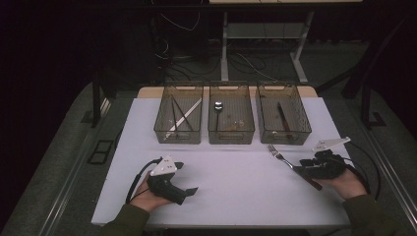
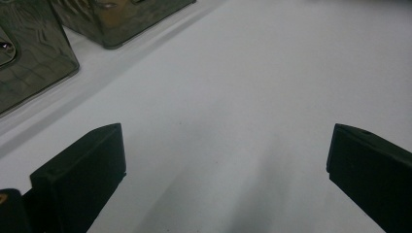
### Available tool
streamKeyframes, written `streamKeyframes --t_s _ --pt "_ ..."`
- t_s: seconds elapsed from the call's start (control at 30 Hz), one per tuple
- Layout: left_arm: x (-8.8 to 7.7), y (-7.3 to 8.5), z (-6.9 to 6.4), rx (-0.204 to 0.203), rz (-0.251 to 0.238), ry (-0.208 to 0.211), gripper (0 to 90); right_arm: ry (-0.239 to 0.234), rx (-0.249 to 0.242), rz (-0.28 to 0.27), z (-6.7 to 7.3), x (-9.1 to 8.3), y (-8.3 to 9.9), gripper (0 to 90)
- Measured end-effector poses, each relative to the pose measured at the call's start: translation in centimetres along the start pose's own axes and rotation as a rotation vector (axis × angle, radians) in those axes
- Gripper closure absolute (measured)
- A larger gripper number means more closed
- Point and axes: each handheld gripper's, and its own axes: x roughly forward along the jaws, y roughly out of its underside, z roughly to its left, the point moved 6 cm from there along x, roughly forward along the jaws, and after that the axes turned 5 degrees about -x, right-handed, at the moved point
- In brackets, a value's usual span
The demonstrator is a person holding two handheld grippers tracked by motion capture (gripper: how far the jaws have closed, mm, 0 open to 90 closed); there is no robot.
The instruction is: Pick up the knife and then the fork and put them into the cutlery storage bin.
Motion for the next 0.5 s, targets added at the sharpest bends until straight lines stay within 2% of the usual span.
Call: streamKeyframes --t_s 0.1,0.5 --pt "0.0 0.0 0.0 0.000 0.002 0.000 0.0 -0.008 0.003 0.023 0.0 0.3 0.2 65.6" --pt "0.1 0.0 0.0 -0.002 0.003 0.002 0.0 -0.024 -0.043 0.095 0.1 1.3 0.5 73.7"
